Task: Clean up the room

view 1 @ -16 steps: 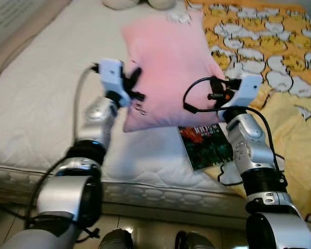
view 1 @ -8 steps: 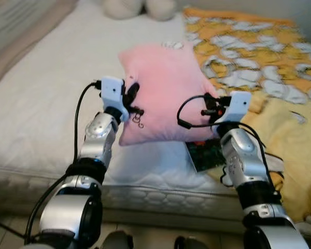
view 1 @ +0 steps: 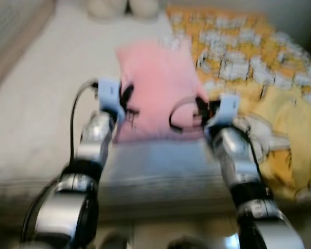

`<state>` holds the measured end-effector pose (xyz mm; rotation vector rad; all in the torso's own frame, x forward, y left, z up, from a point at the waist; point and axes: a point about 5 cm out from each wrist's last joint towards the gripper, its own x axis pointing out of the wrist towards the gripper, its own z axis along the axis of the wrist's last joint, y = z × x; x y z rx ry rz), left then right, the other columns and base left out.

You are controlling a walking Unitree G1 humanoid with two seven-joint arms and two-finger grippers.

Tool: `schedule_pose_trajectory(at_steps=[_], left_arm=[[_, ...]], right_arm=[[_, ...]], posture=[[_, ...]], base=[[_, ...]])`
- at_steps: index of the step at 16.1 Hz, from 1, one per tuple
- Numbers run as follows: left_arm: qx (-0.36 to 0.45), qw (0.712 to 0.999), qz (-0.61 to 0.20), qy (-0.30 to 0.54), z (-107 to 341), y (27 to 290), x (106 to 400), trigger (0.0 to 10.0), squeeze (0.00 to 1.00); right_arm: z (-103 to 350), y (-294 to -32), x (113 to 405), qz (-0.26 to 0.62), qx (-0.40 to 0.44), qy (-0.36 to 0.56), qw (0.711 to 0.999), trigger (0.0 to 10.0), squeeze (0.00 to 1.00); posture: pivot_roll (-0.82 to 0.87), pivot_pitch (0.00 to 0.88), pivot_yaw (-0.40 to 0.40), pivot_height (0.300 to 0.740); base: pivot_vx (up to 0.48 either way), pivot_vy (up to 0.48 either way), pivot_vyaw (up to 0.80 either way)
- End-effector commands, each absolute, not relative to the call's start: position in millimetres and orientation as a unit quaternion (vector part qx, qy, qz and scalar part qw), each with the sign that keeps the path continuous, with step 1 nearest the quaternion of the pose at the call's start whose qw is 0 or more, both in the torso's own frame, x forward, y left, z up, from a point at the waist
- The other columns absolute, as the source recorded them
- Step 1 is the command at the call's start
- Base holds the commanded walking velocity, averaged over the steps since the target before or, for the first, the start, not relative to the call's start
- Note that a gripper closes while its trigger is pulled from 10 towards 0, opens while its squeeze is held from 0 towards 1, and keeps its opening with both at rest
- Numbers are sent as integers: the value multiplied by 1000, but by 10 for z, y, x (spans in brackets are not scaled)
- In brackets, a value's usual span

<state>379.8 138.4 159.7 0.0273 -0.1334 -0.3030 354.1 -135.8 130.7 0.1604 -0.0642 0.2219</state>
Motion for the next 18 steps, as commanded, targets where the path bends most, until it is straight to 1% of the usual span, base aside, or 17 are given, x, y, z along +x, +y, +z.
schedule_pose_trajectory(at_steps=[1, 6, 13, 14, 18], left_arm=[[18, 988, -126, -81, 1680, 1495, 3814, 0, 0], [10, 993, -96, -66, 1593, 1558, 3785, 0, 0], [24, 992, -107, -64, 1592, 1490, 3785, 0, 0], [37, 990, -116, -66, 1611, 1454, 3793, 0, 0], [57, 988, -122, -72, 1653, 1434, 3797, 0, 0]], right_arm=[[1359, -1391, 3545, 102, 80, -51, 990, 0, 188], [1339, -1382, 3550, 113, 71, -46, 990, 0, 196], [1299, -1339, 3544, 115, 77, -42, 990, 0, 196], [1299, -1347, 3552, 113, 77, -42, 990, 0, 192], [1295, -1336, 3554, 111, 79, -44, 990, 0, 196]], posture=[[40, 0, -60, 740], [49, 0, -73, 740], [52, 0, -71, 740], [54, 0, -69, 740], [58, 0, -65, 740]], base=[[0, 469, 0], [0, 470, 0], [0, 467, 0], [368, 307, 0], [0, 0, 0]])
